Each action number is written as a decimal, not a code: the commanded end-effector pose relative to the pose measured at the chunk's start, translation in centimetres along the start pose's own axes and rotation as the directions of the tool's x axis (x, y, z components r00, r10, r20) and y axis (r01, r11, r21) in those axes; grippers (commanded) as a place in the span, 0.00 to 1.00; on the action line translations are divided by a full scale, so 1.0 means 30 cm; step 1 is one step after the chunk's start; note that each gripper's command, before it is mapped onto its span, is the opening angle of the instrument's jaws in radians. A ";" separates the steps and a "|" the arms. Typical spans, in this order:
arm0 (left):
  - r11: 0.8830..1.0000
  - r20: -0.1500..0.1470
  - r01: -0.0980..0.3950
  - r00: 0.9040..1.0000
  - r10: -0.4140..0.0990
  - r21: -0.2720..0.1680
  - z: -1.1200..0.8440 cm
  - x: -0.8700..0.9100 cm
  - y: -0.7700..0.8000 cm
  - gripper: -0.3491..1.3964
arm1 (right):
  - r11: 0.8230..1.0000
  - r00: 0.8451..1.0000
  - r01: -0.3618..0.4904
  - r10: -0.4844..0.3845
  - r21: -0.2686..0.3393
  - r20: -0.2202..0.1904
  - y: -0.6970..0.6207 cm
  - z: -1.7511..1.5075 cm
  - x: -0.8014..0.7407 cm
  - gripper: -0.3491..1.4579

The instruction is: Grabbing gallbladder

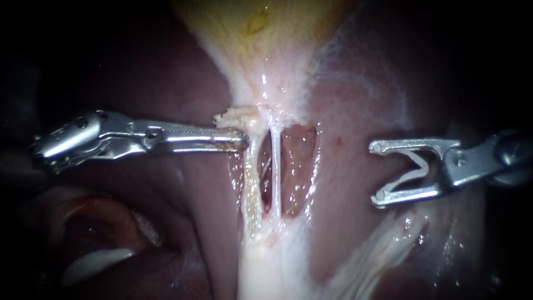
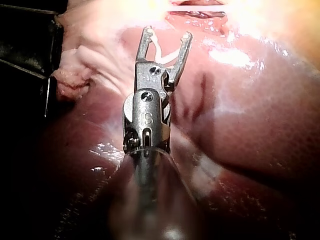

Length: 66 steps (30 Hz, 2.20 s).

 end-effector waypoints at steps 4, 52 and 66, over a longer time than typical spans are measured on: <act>1.000 0.000 0.007 1.000 -0.007 -0.002 -0.0001 -0.0005 -0.0007 0.12 | 1.000 1.000 0.000 0.000 0.000 0.000 0.0000 0.000 0.0001 0.42; 0.999 0.020 -0.044 0.999 0.044 -0.009 -0.0002 -0.0175 0.0011 0.43 | 1.000 1.000 0.000 0.000 -0.001 0.000 0.0003 0.000 -0.0002 0.42; 0.999 0.021 -0.046 0.999 0.046 -0.005 -0.0014 -0.0129 0.0039 0.00 | 1.000 1.000 0.000 0.000 -0.001 0.000 0.0002 0.000 0.0000 0.42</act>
